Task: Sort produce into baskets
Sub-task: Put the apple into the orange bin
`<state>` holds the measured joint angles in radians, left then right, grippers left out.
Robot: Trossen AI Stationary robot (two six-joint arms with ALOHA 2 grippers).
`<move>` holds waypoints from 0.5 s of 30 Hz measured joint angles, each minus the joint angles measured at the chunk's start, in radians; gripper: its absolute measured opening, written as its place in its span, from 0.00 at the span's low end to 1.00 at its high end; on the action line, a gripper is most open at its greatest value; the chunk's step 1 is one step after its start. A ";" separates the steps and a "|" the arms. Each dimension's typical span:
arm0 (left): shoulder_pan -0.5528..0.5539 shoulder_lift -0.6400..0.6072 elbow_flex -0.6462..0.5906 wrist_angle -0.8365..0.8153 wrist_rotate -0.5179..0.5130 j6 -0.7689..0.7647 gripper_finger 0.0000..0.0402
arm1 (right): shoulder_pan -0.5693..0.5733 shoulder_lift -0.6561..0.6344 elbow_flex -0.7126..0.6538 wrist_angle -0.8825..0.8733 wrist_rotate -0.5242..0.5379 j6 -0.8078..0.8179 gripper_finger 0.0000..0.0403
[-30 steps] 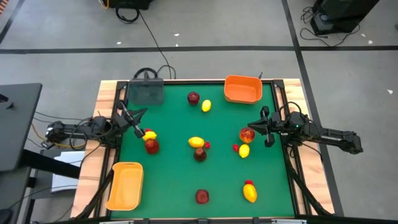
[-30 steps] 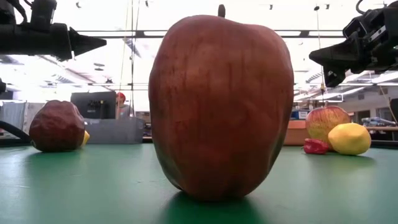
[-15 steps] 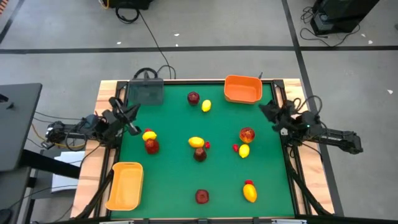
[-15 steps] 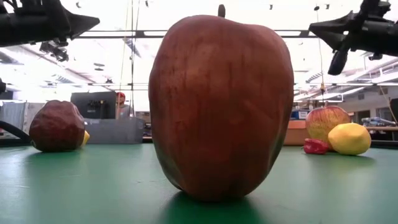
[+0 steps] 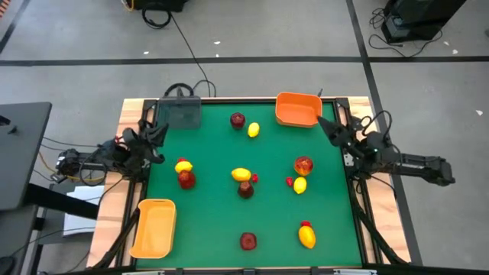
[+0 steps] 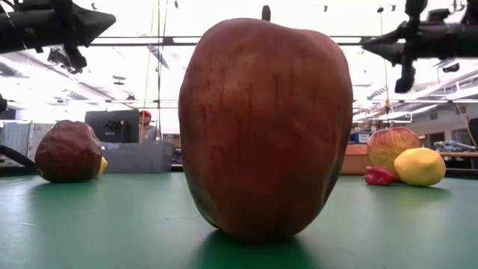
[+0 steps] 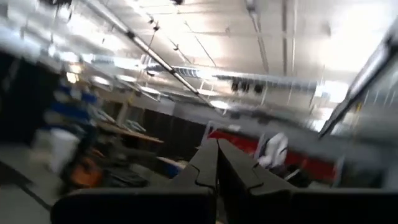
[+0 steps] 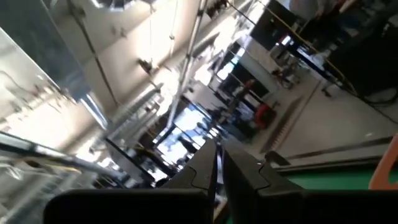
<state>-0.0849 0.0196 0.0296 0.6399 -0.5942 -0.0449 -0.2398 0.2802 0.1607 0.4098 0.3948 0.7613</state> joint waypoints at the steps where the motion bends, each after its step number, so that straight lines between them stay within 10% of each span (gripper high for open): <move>1: 0.000 0.000 0.000 0.004 -0.006 -0.058 0.04 | 0.000 0.038 0.041 -0.015 -0.003 -0.025 0.09; 15: 0.007 0.042 0.039 -0.188 0.014 -0.469 0.06 | 0.000 0.592 0.765 -0.972 -0.066 -0.100 0.09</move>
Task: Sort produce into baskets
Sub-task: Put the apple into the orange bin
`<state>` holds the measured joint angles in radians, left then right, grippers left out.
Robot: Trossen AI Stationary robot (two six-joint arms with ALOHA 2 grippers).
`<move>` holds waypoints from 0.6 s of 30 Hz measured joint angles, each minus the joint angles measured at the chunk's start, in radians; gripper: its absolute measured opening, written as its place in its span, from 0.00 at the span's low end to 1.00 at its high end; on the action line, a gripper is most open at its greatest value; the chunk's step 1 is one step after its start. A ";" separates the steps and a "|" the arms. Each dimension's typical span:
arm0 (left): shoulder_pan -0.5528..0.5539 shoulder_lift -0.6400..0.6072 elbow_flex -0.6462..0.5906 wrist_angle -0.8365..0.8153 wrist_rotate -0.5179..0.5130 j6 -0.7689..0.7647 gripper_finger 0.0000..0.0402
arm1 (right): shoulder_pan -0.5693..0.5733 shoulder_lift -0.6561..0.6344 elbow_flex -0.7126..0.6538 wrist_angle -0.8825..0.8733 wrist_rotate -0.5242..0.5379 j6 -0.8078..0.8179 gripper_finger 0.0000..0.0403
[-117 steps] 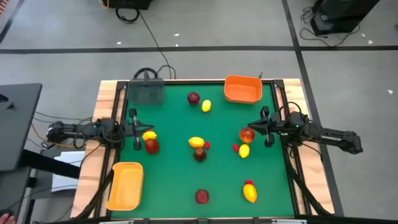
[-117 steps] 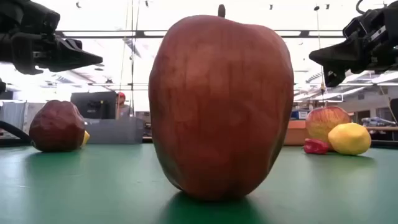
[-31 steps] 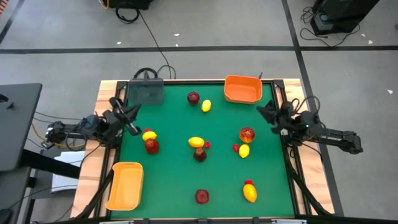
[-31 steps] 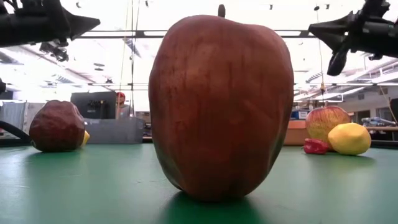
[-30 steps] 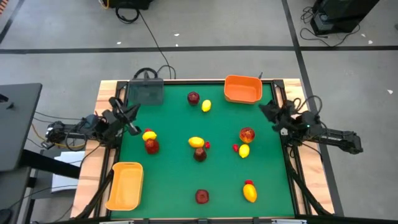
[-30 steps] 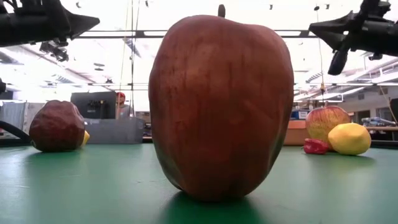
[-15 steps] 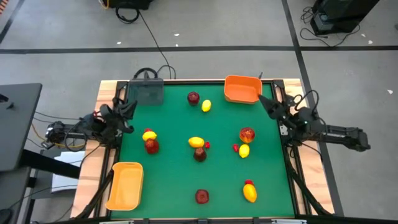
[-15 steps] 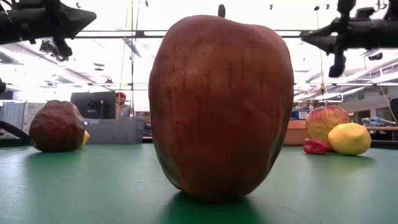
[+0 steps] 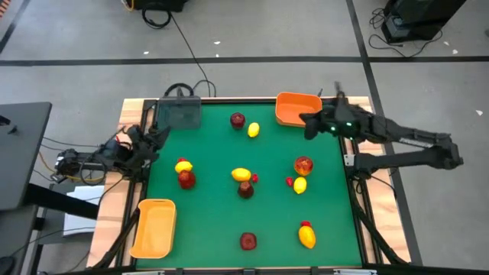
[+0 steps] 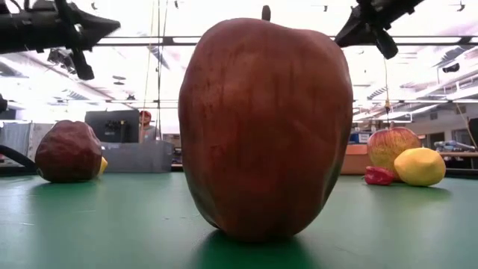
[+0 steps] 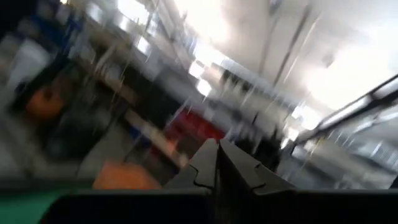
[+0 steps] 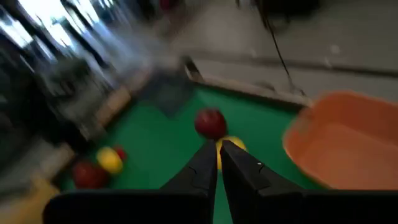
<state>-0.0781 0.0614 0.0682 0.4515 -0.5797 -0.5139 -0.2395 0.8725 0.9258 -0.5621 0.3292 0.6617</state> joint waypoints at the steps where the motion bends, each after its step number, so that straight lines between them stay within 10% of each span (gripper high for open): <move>1: 0.000 0.026 0.015 -0.056 0.000 -0.044 0.08 | 0.002 0.032 0.045 -0.056 -0.013 -0.002 0.09; 10: 0.010 0.384 0.169 -0.148 0.008 -0.093 0.29 | 0.005 0.194 0.263 -0.216 -0.181 -0.356 0.09; 18: 0.086 0.668 0.381 -0.180 0.158 -0.016 0.37 | 0.002 0.223 0.269 -0.308 -0.118 -0.187 0.09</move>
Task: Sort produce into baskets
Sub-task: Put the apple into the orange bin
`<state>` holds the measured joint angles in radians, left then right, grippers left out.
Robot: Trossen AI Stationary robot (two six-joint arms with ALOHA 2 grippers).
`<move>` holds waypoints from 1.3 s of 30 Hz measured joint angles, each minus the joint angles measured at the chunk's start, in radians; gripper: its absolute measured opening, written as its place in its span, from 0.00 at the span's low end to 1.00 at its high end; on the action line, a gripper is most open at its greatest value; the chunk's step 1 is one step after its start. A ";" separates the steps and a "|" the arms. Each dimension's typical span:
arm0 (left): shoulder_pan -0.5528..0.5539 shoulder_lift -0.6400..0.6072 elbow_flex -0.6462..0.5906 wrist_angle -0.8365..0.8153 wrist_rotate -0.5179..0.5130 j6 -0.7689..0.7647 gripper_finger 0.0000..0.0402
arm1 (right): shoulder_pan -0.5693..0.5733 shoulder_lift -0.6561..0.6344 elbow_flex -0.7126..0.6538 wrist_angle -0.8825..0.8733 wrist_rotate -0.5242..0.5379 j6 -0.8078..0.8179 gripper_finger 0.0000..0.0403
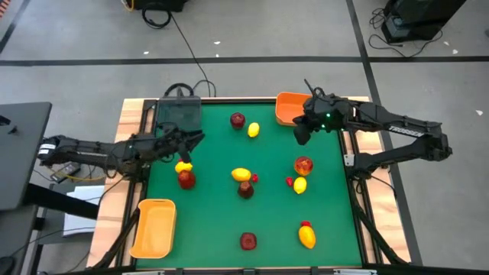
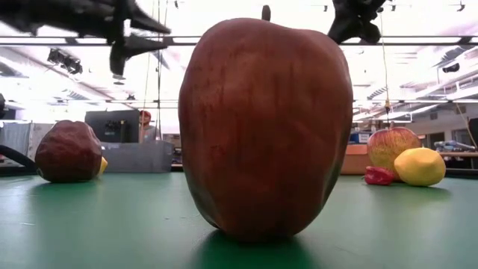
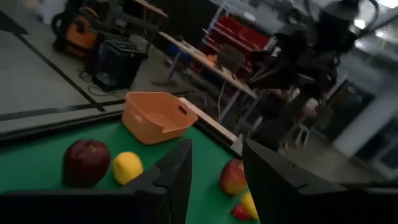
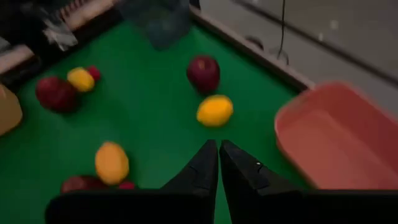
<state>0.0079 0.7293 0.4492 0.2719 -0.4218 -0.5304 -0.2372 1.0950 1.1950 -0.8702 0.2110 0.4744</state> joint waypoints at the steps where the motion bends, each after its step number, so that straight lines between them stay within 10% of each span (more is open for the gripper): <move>1: 0.009 0.027 0.031 -0.025 0.025 0.009 0.37 | 0.000 0.000 0.000 -0.029 -0.015 0.022 0.09; 10: 0.092 0.265 0.204 -0.206 0.256 0.030 0.37 | 0.130 -0.031 0.000 -0.260 0.001 0.109 0.10; 20: 0.096 0.462 0.206 0.081 0.270 0.132 0.37 | 0.286 -0.004 -0.068 -0.326 0.007 0.291 0.15; 31: 0.095 0.528 0.206 0.119 0.329 0.108 0.37 | 0.328 -0.062 -0.292 -0.196 -0.077 0.312 0.53; 39: 0.095 0.529 0.206 0.096 0.329 0.110 0.37 | 0.314 -0.160 -0.483 -0.022 -0.044 0.311 0.49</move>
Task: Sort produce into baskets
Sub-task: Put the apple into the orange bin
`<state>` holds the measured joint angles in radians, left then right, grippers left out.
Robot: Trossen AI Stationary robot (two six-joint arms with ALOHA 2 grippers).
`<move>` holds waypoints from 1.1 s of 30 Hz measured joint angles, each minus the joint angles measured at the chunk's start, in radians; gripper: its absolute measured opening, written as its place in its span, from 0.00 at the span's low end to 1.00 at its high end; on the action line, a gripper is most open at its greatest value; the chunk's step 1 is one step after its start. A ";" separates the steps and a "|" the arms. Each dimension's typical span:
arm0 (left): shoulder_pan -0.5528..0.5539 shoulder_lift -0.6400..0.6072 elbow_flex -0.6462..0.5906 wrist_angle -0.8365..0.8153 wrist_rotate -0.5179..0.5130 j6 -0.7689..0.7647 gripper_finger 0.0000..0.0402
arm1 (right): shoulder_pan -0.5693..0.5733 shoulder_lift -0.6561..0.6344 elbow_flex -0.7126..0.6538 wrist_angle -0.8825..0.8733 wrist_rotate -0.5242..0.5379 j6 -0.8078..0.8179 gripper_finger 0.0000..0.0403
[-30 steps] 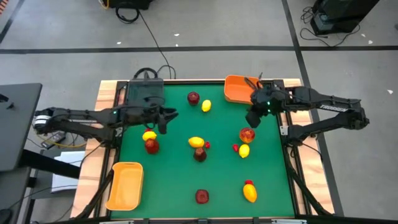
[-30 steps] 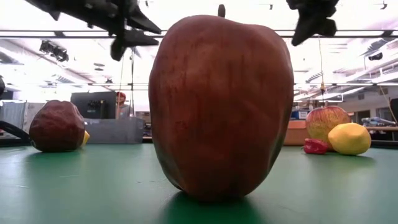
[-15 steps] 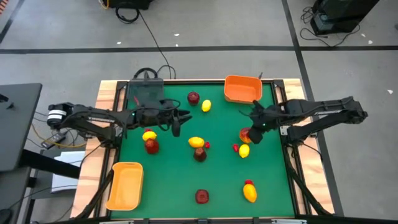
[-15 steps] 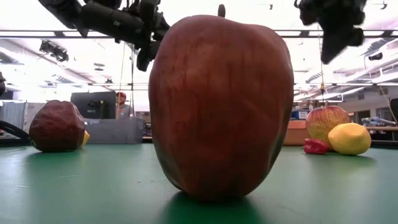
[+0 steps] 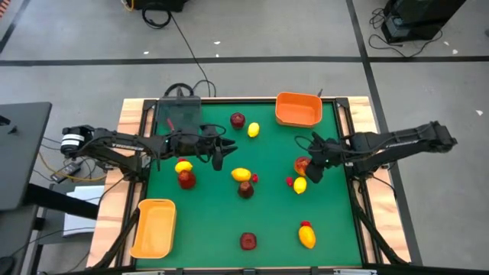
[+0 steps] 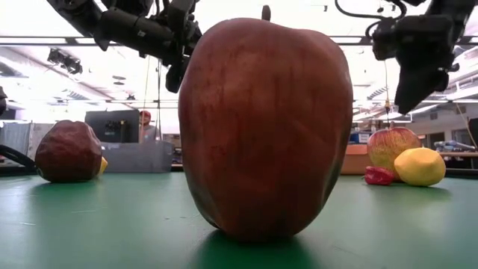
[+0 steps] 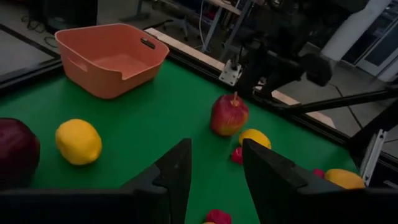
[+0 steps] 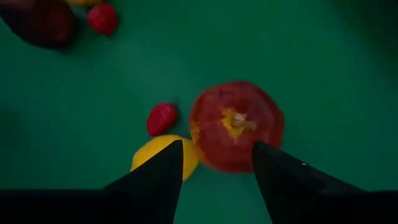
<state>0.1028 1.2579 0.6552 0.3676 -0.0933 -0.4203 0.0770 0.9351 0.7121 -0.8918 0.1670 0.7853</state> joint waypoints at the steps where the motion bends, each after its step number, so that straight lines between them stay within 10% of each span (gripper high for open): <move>1: 0.000 0.000 0.000 0.002 0.000 0.006 0.37 | -0.006 -0.005 -0.013 0.011 0.022 0.001 0.47; 19: 0.008 0.000 0.000 0.000 -0.030 0.053 0.37 | -0.060 -0.013 -0.105 0.135 0.048 -0.021 0.38; 33: 0.008 0.000 -0.001 0.000 -0.030 0.053 0.37 | -0.060 -0.001 -0.104 0.131 0.003 -0.098 0.04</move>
<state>0.1112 1.2579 0.6544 0.3679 -0.1229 -0.3672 0.0170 0.9342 0.6079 -0.7603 0.1698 0.6875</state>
